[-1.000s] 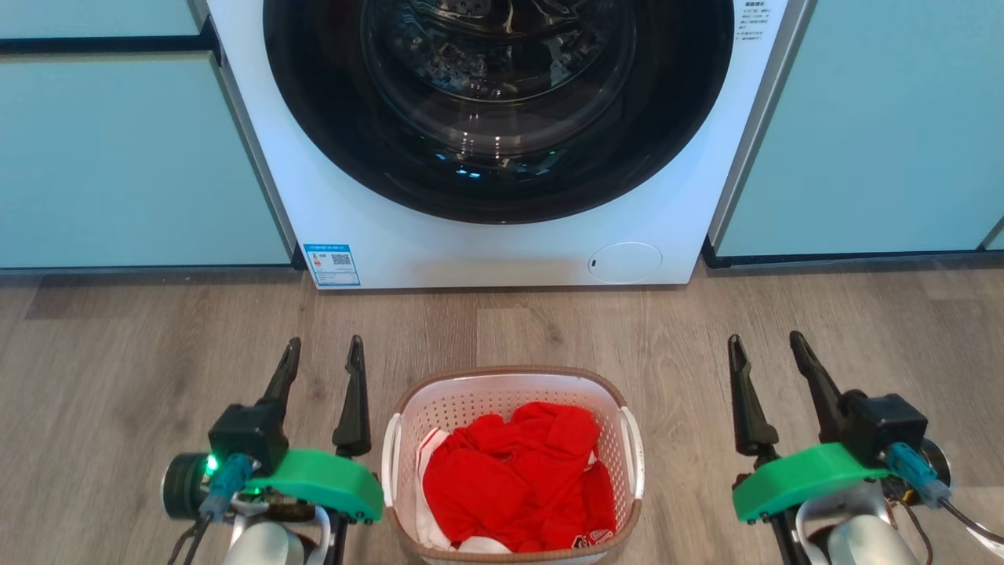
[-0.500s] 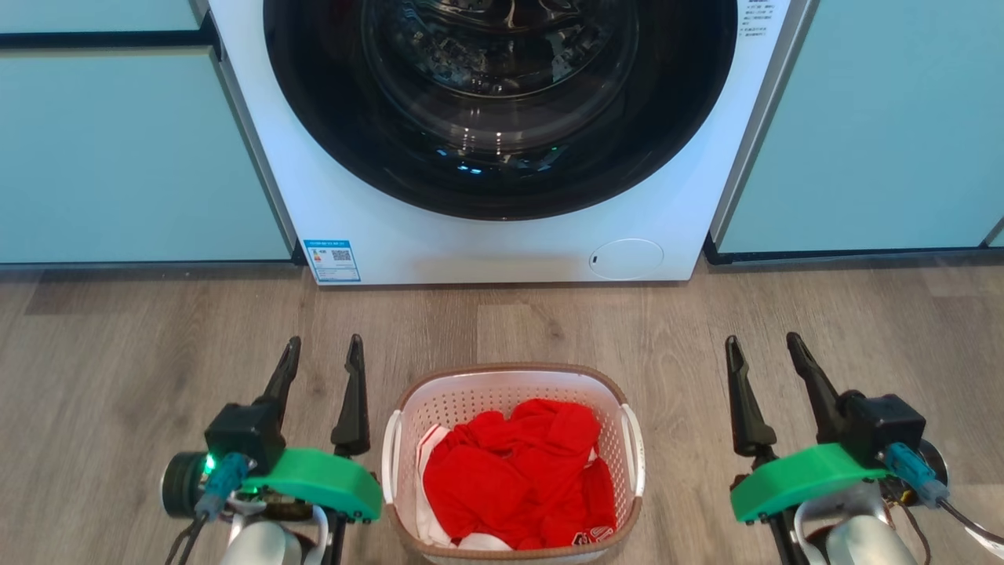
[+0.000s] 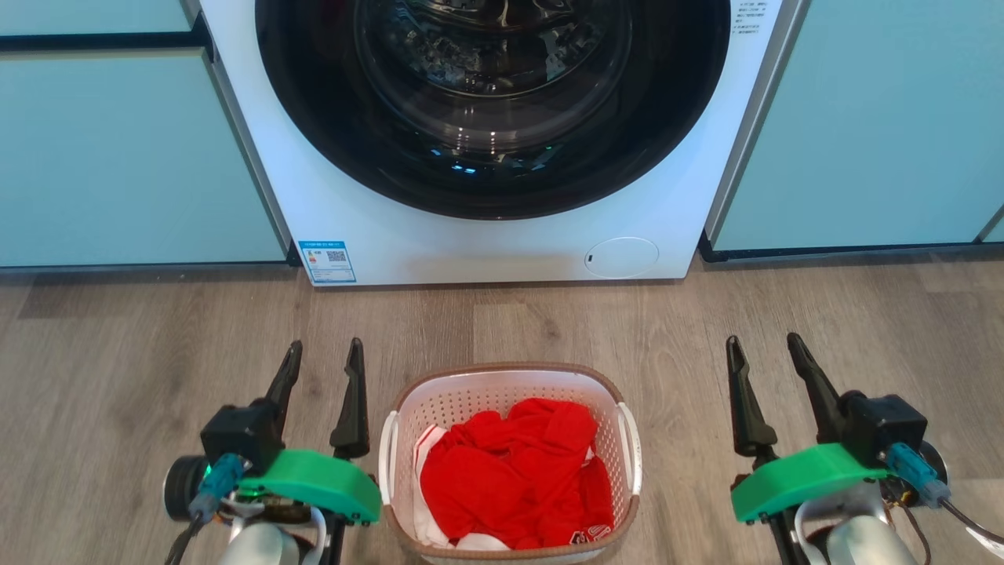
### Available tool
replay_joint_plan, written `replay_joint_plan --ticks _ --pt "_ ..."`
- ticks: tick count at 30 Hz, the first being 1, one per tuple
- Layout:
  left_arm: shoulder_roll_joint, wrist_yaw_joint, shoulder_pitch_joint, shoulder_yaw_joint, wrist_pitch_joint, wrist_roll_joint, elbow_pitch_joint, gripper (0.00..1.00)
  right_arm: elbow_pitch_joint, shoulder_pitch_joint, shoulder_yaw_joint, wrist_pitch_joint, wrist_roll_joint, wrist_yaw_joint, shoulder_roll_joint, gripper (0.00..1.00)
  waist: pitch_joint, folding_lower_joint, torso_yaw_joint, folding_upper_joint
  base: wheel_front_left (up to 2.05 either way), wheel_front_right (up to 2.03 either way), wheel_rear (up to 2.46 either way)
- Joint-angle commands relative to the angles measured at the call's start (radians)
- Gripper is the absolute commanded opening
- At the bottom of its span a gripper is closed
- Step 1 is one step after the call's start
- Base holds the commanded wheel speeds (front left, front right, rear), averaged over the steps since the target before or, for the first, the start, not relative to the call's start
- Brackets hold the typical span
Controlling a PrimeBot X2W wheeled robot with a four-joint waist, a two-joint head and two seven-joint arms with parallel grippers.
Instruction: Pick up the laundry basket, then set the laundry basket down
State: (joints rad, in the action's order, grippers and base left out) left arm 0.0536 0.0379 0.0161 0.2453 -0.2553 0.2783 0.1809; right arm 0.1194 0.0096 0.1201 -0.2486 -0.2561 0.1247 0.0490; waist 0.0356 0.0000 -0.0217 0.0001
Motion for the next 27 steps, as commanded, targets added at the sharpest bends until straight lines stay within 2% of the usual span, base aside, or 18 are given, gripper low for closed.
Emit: replay_joint_plan --ticks 1,8,9,13,27 --pt "-0.003 -0.004 0.026 -0.039 -0.006 0.009 -0.022 1.00 -0.026 -0.032 0.019 -0.013 -0.005 0.006 0.001 1.00 0.000 0.0000 0.001 -0.0001 0.00 0.00 0.00" --pt "-0.003 -0.013 0.029 -0.037 -0.006 0.034 -0.015 1.00 -0.024 -0.034 0.017 -0.013 -0.005 0.006 0.001 1.00 -0.004 0.0000 0.002 -0.0001 0.00 0.00 0.00" --pt "0.000 -0.012 0.000 0.000 0.000 0.035 0.013 0.00 0.002 0.000 0.000 0.000 0.000 0.000 0.000 0.00 -0.004 0.0000 0.002 -0.0001 0.00 0.00 0.00" --pt "0.002 -0.011 -0.027 0.004 0.001 0.043 0.074 0.00 0.061 0.016 0.007 0.002 -0.003 0.000 -0.001 0.00 -0.004 0.0000 0.002 -0.0001 0.00 0.00 0.00" --pt "0.007 -0.029 -0.014 -0.029 0.037 0.194 0.073 0.00 0.067 0.002 -0.007 0.033 -0.166 0.001 0.009 0.00 -0.008 0.0000 0.004 -0.0001 0.00 0.00 0.00"
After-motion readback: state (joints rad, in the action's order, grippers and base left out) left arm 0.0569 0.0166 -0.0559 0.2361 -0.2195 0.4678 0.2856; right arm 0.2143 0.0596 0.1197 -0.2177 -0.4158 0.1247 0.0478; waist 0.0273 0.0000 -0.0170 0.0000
